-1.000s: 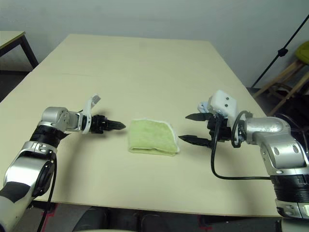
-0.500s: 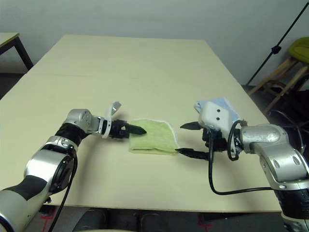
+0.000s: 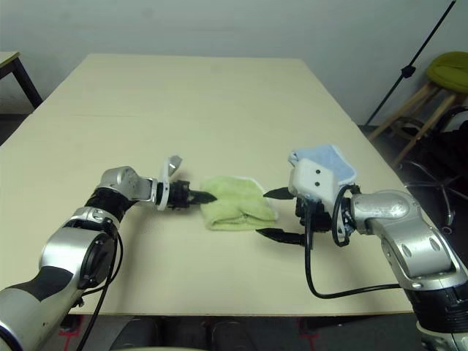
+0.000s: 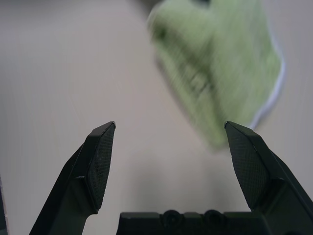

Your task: Fold the towel and set it aside.

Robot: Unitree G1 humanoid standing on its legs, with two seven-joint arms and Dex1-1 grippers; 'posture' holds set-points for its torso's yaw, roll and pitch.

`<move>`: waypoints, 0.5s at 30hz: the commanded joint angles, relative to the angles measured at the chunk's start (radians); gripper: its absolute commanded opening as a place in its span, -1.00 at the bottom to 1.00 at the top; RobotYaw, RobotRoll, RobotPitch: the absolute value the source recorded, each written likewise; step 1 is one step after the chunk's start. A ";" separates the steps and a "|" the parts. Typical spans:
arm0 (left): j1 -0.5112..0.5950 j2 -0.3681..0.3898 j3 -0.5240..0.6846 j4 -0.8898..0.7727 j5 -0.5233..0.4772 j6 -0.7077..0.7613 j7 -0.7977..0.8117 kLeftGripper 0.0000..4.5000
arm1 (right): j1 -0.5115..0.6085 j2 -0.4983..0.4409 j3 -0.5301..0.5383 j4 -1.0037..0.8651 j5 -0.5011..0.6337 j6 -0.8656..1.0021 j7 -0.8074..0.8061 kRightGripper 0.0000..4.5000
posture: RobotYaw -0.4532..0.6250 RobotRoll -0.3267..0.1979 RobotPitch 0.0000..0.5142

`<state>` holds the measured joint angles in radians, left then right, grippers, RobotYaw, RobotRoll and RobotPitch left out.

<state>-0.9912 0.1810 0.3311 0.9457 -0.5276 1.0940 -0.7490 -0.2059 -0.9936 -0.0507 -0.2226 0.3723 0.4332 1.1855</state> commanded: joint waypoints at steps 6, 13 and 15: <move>0.027 0.253 0.278 -0.025 -0.102 -0.219 0.178 -1.00 | -0.083 0.025 0.025 0.086 -0.024 -0.047 0.010 1.00 | -0.12 0.25 -0.78; 0.117 0.397 0.355 0.117 -0.075 -0.487 0.270 -1.00 | -0.105 0.035 0.036 0.124 -0.031 -0.066 0.024 1.00 | -0.09 0.25 -0.76; 0.144 0.417 0.359 0.159 -0.066 -0.544 0.288 -1.00 | -0.101 0.036 0.037 0.119 -0.028 -0.064 0.024 1.00 | -0.10 0.25 -0.75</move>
<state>-0.8636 0.5913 0.6876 1.0688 -0.6128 0.5950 -0.4818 -0.3035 -0.9567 -0.0219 -0.1021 0.3507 0.3740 1.2054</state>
